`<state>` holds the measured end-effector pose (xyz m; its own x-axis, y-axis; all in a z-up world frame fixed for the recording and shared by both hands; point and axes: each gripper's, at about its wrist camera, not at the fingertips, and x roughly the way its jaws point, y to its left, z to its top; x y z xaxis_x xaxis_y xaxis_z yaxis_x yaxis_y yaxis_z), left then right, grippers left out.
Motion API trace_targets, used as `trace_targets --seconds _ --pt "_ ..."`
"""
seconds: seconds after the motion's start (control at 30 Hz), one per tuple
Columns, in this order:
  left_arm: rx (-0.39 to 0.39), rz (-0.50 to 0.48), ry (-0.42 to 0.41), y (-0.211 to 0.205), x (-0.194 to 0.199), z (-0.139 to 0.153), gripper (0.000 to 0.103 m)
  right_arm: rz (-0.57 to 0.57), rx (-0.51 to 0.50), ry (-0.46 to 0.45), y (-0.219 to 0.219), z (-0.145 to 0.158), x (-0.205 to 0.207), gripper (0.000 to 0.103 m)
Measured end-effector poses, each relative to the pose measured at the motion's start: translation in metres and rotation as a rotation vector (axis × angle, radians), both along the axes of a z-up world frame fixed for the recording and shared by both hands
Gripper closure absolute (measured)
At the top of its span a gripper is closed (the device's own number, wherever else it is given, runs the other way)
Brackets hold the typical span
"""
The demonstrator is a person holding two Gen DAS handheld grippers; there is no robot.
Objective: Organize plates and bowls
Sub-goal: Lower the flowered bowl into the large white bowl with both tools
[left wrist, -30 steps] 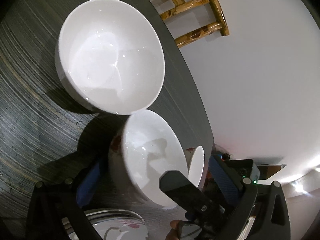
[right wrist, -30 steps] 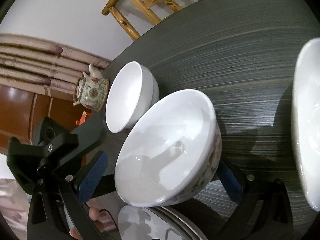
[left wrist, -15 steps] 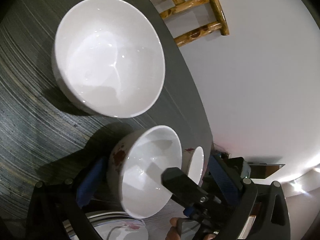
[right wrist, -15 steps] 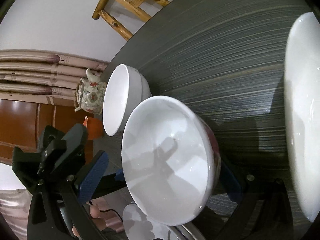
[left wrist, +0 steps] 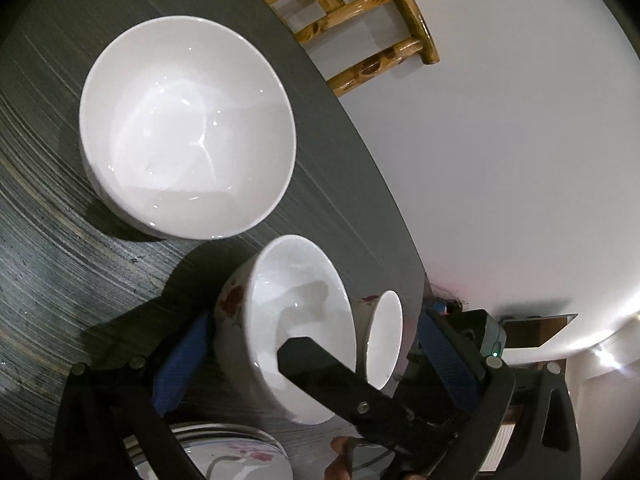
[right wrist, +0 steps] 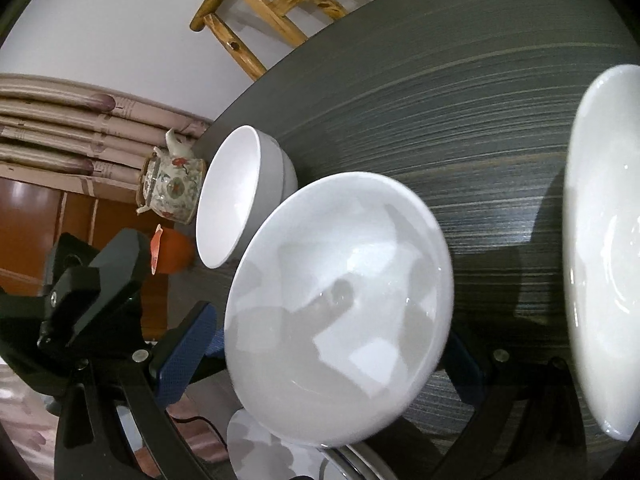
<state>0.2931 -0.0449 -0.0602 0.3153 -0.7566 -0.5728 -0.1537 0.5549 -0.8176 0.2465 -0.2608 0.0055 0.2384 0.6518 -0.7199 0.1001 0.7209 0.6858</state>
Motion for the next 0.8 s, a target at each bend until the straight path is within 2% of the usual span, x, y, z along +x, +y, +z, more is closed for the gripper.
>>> trace_targets --seconds 0.8 --pt "0.014 -0.002 -0.002 -0.006 0.001 -0.001 0.000 0.030 -0.039 -0.075 0.002 0.012 -0.004 0.000"
